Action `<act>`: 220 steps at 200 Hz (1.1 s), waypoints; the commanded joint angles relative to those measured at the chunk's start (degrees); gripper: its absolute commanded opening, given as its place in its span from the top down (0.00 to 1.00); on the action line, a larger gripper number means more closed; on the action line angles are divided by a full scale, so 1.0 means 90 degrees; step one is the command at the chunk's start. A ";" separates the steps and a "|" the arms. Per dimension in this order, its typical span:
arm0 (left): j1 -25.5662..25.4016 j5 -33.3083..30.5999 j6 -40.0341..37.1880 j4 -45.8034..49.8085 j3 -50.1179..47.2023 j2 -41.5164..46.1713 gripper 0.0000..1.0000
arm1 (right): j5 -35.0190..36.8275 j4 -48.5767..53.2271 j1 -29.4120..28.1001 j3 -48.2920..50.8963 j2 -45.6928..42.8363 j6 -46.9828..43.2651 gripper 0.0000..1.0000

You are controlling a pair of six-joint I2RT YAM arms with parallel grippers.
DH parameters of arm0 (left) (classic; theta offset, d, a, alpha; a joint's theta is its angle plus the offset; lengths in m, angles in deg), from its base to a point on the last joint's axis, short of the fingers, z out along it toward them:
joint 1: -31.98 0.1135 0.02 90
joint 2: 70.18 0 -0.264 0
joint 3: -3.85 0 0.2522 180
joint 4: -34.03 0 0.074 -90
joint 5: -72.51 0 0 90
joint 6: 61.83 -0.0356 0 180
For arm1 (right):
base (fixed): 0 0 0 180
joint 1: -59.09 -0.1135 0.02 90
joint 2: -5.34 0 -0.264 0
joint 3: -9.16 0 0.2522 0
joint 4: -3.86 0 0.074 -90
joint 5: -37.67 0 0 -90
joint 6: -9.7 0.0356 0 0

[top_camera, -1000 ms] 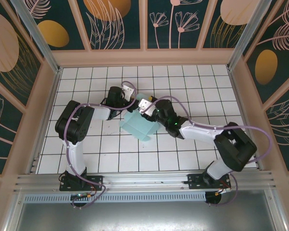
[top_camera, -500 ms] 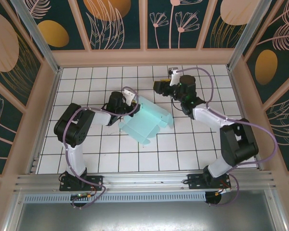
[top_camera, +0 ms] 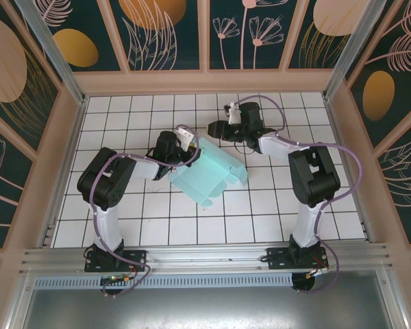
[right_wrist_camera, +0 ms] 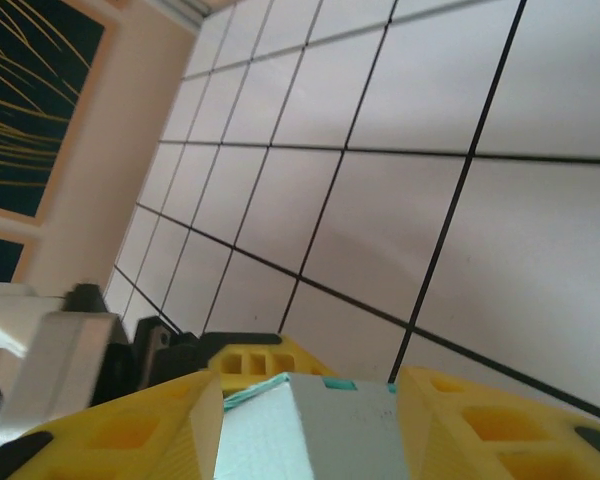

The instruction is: Fold the paper box

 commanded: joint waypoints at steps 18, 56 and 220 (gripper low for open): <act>-0.0022 0.0076 -0.0124 -0.0135 0.0120 -0.0165 0.78 | -0.0308 0.0529 -0.0096 -0.0326 0.0389 -0.0234 0.53; -0.0020 -0.0065 -0.0100 -0.0142 0.0121 -0.0268 0.76 | -0.0010 0.1081 -0.0106 -0.0429 0.0627 -0.0598 0.57; -0.0025 -0.0026 -0.0023 -0.0083 0.0127 -0.0427 0.89 | -0.0087 0.1090 -0.0353 -0.0466 0.0405 -0.0925 0.55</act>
